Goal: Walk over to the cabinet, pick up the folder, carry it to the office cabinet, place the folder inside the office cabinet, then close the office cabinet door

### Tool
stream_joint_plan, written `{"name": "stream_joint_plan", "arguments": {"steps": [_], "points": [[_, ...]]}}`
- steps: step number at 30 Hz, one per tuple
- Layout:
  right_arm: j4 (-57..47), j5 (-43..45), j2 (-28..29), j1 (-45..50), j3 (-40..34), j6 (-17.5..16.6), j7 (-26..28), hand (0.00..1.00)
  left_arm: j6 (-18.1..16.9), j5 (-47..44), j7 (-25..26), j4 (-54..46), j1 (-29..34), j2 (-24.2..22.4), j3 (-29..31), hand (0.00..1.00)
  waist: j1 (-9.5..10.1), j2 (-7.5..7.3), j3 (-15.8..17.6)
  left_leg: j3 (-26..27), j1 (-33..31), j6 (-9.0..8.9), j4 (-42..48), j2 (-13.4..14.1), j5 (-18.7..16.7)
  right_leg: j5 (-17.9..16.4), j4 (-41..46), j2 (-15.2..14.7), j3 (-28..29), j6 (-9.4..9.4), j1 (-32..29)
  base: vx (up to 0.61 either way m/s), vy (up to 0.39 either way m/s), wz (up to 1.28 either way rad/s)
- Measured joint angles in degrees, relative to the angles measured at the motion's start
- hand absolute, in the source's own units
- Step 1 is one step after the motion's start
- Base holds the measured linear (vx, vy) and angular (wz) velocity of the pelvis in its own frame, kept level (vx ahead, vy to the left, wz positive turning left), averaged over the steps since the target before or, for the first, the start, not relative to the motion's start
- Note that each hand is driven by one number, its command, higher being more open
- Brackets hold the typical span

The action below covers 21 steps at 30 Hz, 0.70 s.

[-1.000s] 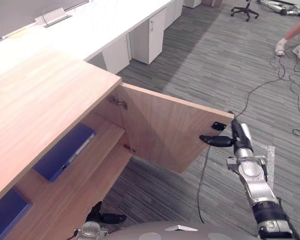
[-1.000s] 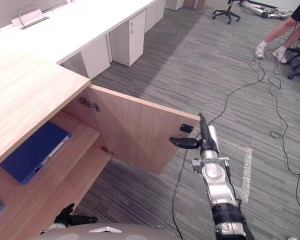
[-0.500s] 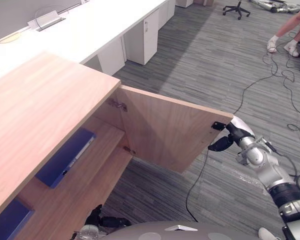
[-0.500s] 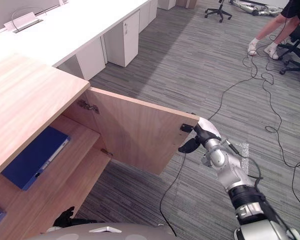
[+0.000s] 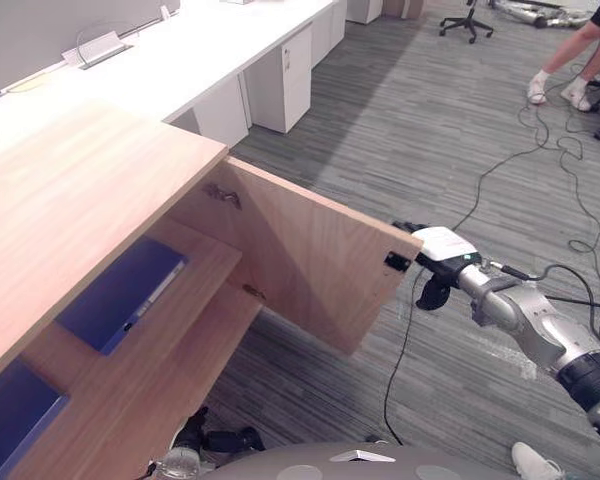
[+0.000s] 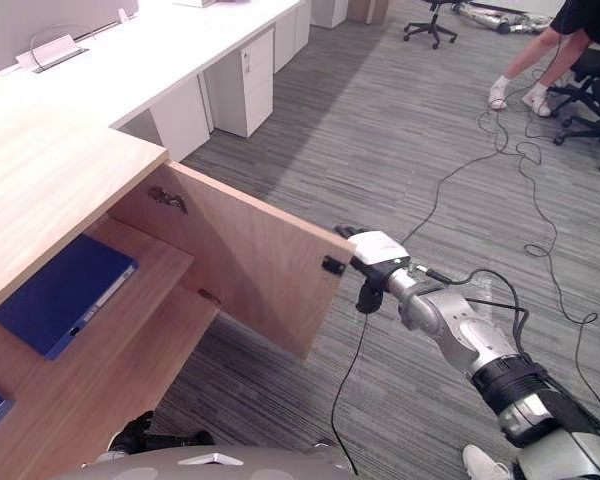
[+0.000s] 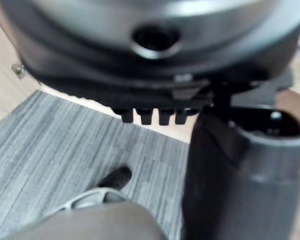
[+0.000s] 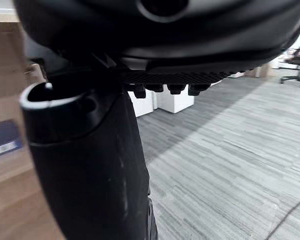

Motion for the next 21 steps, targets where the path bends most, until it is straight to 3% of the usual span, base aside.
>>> {"name": "stream_joint_plan", "arguments": {"steps": [2, 4, 7, 9, 14, 16, 21], "points": [[-4.1, 0.0, -2.8, -0.1, 3.3, -2.1, 0.7, 1.00, 0.0, 0.1, -0.1, 0.5, -0.5, 0.3, 0.1, 1.00, 0.01, -0.37, -0.1, 0.0, -0.5, -0.44, 0.0, 0.8, 0.4, 0.3, -0.2, 0.9, 0.0, -0.40, -0.4, -0.05, -0.072, -0.06], [-8.6, 0.1, -4.9, -1.0, 7.8, -6.4, 1.9, 1.00, 0.0, 0.1, 0.0, 1.8, -1.2, 0.4, 0.2, 1.00, 0.22, -0.96, -0.5, -0.1, -0.5, -1.09, 0.0, 2.0, 0.8, 0.7, -0.8, 2.3, -0.1, -1.37, -0.2, 0.00, -0.082, -0.04], [-12.2, 0.1, -5.2, -4.5, 13.7, -10.6, 3.2, 1.00, 0.0, 0.1, -0.1, 2.1, -1.5, 0.4, 0.3, 1.00, 0.42, -1.10, -0.6, -0.2, -0.7, -1.64, 0.0, 3.0, 1.2, 0.9, -1.2, 3.5, -0.2, -2.22, -0.3, 0.01, -0.058, 0.00], [-14.4, 0.3, -2.8, -7.4, 17.2, -12.9, 3.4, 1.00, 0.0, 0.1, -0.1, 2.1, -1.7, 0.4, 0.4, 1.00, 1.57, -1.04, -1.2, -1.1, -1.4, -1.74, 0.0, 3.5, 1.7, 0.9, -1.8, 4.3, -0.9, -2.59, -0.3, 0.02, -0.038, 0.17], [-18.1, 2.9, -0.4, -14.6, 18.7, -14.2, 2.7, 1.00, -0.1, -0.1, -0.1, 2.1, -1.6, -0.1, 1.9, 1.00, 4.25, -1.08, -2.0, -2.8, -1.7, -1.70, 0.1, 3.1, 2.0, 0.9, -2.1, 4.1, -2.4, -2.72, 0.7, 0.05, 0.018, 0.21], [-18.4, 3.1, 1.5, -16.2, 19.6, -14.2, 2.2, 1.00, -0.2, -0.1, -0.1, 2.4, -1.6, 0.3, 2.3, 1.00, 5.02, -2.17, -2.7, -3.4, -1.9, -1.70, 0.1, 2.9, 2.0, 0.9, -2.2, 4.1, -2.8, -2.78, 1.0, 0.03, 0.033, 0.15], [-18.4, 3.2, 3.4, -15.6, 24.2, -14.4, 2.5, 1.00, -0.2, -0.1, -0.3, 2.5, -1.3, 0.7, 2.4, 1.00, 5.14, -3.54, -3.7, -4.5, -2.4, -1.59, 0.0, 2.7, 2.1, 0.8, -2.2, 4.0, -3.5, -2.80, 1.1, 0.02, 0.029, 0.09]]}}
